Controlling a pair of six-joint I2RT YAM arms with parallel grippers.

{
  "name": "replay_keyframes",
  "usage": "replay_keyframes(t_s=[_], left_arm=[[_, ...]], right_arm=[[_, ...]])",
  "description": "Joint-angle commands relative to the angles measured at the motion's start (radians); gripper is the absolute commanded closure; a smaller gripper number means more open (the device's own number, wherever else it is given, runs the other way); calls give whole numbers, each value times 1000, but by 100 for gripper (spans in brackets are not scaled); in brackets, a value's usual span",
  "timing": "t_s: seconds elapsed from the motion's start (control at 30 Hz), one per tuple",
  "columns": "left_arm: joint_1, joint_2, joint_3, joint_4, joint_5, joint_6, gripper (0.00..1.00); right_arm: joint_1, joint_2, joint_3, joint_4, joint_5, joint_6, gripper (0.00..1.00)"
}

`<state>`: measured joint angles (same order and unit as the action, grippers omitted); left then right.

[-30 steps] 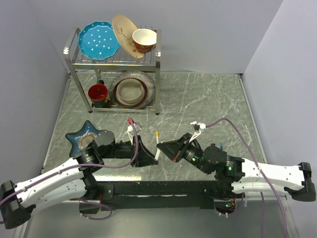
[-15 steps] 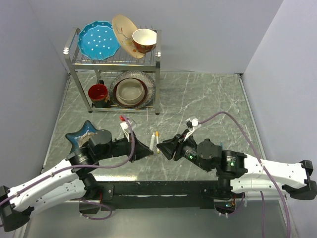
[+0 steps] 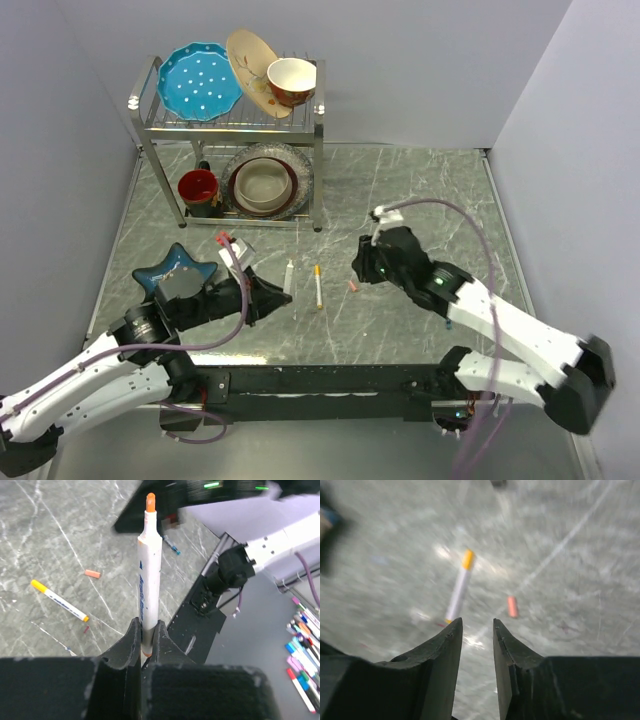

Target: Insert the pens into the pen caps

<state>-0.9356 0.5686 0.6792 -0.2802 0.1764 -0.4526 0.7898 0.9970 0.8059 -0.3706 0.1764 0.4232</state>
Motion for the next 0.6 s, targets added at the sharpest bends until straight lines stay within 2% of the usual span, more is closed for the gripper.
replay_keyframes(t_s=[0.0, 0.03, 0.1, 0.2, 0.27, 0.4, 0.57], left_arm=[[1, 28, 40, -13, 63, 43, 99], [1, 31, 42, -34, 67, 49, 99], [1, 37, 42, -45, 48, 58, 99], [1, 40, 42, -50, 66, 57, 99], [1, 28, 37, -47, 90, 54, 99], [3, -2, 29, -50, 86, 54, 99], [1, -24, 22, -37, 106, 48, 99]], right_arm=[[-55, 153, 23, -80, -119, -95, 61], [-67, 167, 21, -73, -168, -118, 57], [-92, 222, 32, -67, -173, -130, 54], [-116, 307, 55, -56, -173, -161, 55], [-132, 380, 70, -41, -245, -199, 55], [-142, 503, 145, -50, -279, -224, 57], [-144, 603, 202, -68, -224, -239, 58]])
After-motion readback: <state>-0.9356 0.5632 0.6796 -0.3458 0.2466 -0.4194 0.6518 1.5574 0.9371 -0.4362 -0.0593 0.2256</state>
